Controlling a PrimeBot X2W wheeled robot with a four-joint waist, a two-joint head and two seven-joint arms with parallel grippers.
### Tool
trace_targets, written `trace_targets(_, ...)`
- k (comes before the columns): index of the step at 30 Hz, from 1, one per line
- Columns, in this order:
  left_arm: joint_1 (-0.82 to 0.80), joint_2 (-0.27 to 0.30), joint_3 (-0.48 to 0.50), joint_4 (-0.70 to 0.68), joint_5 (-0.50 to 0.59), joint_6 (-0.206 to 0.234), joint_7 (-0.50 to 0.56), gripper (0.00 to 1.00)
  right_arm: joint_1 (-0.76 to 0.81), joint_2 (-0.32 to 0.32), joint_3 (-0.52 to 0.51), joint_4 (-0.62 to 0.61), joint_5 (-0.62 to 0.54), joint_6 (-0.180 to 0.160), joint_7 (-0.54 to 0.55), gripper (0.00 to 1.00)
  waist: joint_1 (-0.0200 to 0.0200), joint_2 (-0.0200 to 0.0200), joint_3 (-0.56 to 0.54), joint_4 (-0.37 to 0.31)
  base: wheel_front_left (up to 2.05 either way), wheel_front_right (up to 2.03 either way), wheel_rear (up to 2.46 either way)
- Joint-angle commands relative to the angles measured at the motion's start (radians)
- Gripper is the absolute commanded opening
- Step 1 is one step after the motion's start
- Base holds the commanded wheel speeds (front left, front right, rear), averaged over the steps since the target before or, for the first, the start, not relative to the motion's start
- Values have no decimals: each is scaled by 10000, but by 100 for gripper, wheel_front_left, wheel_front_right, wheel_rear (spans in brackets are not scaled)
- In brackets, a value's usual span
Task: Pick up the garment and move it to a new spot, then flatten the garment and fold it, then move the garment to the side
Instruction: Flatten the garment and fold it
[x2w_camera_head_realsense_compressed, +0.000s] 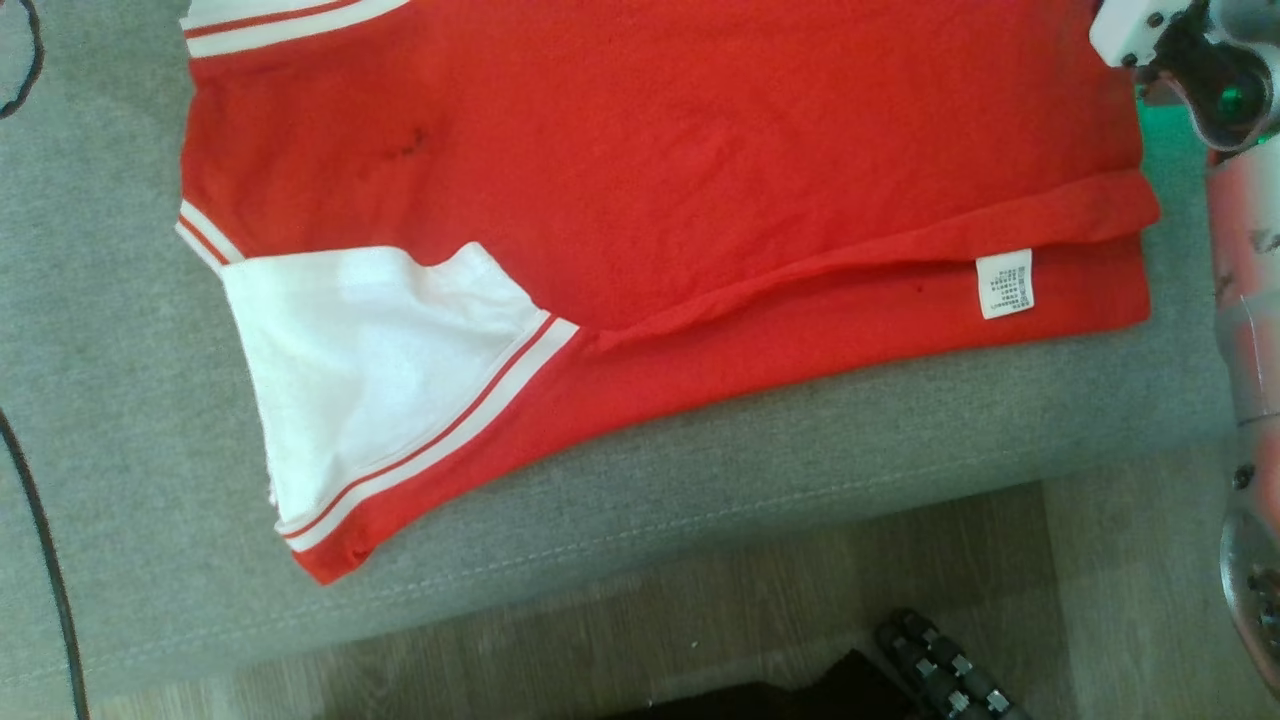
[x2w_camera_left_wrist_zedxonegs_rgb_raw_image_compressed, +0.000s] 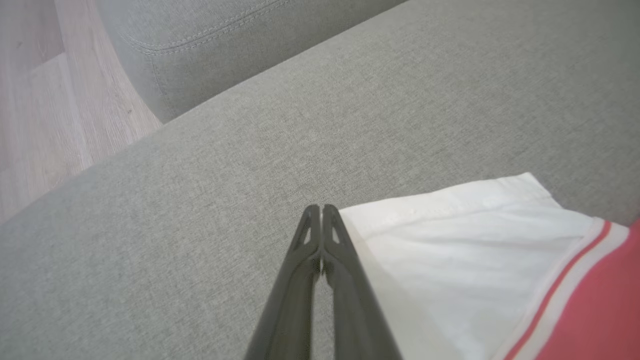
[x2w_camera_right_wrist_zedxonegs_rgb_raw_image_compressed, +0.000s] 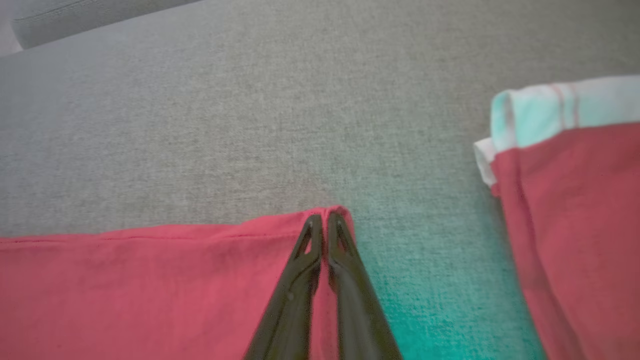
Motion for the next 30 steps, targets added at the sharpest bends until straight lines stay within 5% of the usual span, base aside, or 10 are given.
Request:
trace_targets(1,-519,424,250,-258,14,-54,-264,0,-335,-5,142,-273,149,-4,-180,0,-1,0,-41,11,0,0,0)
trace_targets(19,-997,454,-635,-63,323,-58,-4265,0,-896,-447,615,412,780,-4,-2311,0,-1,0,-727,537,0,0,0)
trace_targets(30,-189,596,-1362,-575,-709,-59,-5186,0,-309,-964,1061,90,1326,-4,-2326,0,-1,0,-1267,997,0,0,0)
